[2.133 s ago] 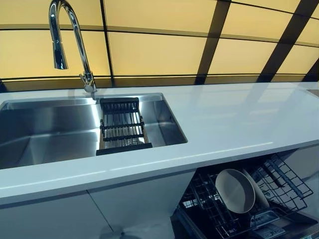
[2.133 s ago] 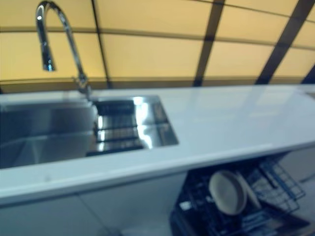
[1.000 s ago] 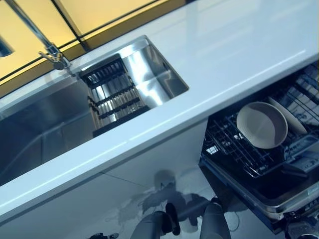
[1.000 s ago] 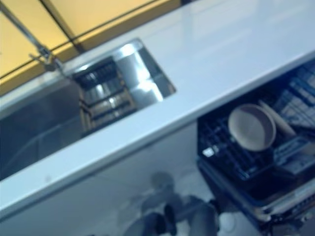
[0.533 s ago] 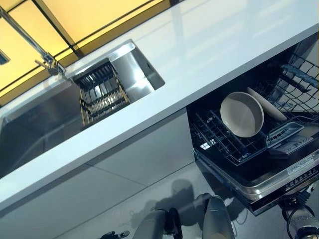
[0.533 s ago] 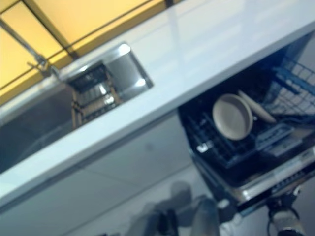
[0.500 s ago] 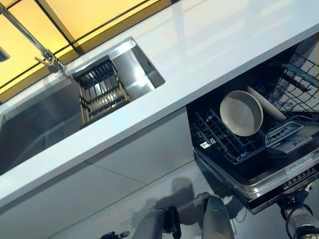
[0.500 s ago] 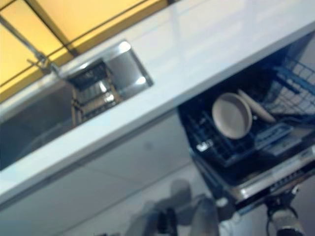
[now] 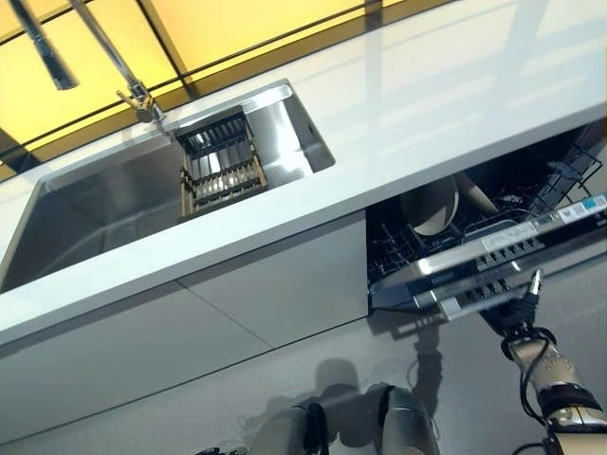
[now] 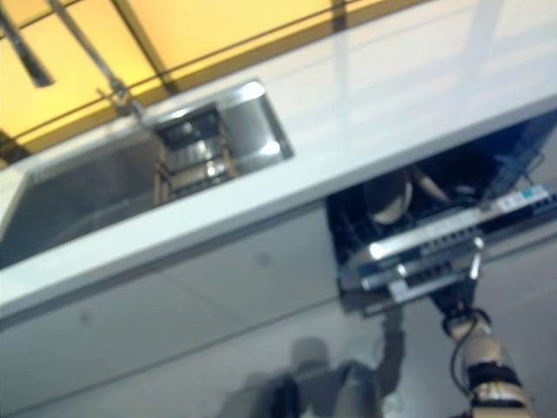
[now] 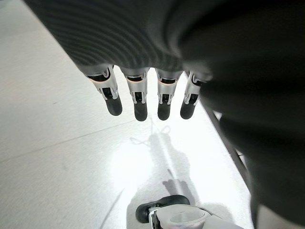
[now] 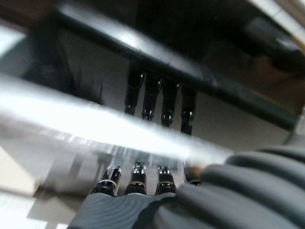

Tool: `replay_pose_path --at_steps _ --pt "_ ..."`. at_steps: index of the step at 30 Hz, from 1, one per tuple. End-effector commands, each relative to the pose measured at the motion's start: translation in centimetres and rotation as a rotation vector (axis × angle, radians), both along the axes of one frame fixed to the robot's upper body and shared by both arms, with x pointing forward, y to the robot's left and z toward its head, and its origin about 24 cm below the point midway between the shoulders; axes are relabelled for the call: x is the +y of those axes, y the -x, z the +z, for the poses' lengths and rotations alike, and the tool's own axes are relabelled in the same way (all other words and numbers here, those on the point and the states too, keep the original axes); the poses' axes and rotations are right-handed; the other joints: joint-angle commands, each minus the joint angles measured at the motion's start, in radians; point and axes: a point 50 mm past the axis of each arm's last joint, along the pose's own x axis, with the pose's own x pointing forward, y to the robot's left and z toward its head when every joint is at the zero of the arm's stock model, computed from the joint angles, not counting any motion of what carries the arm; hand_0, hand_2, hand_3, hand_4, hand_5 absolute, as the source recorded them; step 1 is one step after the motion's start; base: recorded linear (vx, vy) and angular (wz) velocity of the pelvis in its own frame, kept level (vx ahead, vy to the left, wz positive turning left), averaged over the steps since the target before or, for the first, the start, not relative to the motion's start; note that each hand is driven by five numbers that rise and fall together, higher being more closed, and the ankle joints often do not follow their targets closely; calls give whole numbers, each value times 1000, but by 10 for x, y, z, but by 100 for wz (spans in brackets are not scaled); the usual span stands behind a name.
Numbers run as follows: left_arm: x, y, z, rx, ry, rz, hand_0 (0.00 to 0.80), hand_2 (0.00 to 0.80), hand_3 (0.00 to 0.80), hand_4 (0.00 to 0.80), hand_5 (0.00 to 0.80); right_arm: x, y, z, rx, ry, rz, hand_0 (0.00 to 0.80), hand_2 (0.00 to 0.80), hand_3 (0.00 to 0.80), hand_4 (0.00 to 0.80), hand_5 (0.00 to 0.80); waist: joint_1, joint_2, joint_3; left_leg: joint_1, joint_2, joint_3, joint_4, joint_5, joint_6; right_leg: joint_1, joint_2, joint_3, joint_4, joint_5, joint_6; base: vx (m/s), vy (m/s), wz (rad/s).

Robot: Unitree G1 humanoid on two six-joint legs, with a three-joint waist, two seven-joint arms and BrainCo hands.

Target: Take plates into dishwasher

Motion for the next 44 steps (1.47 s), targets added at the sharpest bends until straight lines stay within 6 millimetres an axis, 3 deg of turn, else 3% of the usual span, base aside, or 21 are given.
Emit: replay_pose_path --at_steps 1,4,7,12,15,22,30,37,44 --pt "25 5 6 11 -83 -40 0 0 0 0 0 41 -58 90 -356 52 175 0 0 0 0 0 61 -60 -77 60 -26 37 -26 -15 64 121 10 86 -89 10 -2 62 -9 3" --pt "30 5 7 12 -97 -15 0 0 0 0 0 35 -54 76 -243 104 138 0 0 0 0 0 70 -83 -102 98 -19 32 -92 8 60 166 22 83 -160 32 10 98 -40 28" --pt "36 2 9 3 -113 -1 0 0 0 0 0 16 -40 46 -3 205 75 0 0 0 0 0 73 -105 -130 144 -13 16 -201 56 52 215 43 83 -268 71 24 70 -47 28" --pt "39 -8 12 -26 -123 7 0 0 0 0 0 -16 -3 -7 409 416 62 0 0 0 0 0 79 -140 -168 195 -9 -16 -356 124 44 278 76 85 -438 139 39 35 -57 12" --pt "40 -15 14 -42 -118 23 0 0 0 0 0 -20 24 -40 656 434 83 0 0 0 0 0 84 -159 -194 213 -5 -34 -435 154 42 296 90 92 -513 173 42 21 -44 6" --pt "36 -26 16 -63 -110 46 0 0 0 0 0 19 77 -116 911 326 172 0 0 0 0 0 102 -184 -260 245 1 -61 -593 222 35 333 114 85 -652 232 43 19 -41 7" --pt "21 -22 10 -49 -69 97 0 0 0 0 0 74 135 -171 1058 260 306 0 0 0 0 0 92 -188 -312 255 10 -64 -658 250 24 350 128 77 -708 243 39 1 -12 2" --pt "5 -5 1 6 -29 120 0 0 0 0 0 109 168 -192 1100 188 414 0 0 0 0 0 85 -184 -339 269 11 -63 -658 245 24 369 128 69 -708 229 35 32 -6 -1" --pt "-8 12 -6 40 4 131 0 0 0 0 0 127 188 -201 1128 118 459 0 0 0 0 0 79 -182 -353 285 10 -62 -658 236 27 387 126 63 -708 221 38 11 2 0"
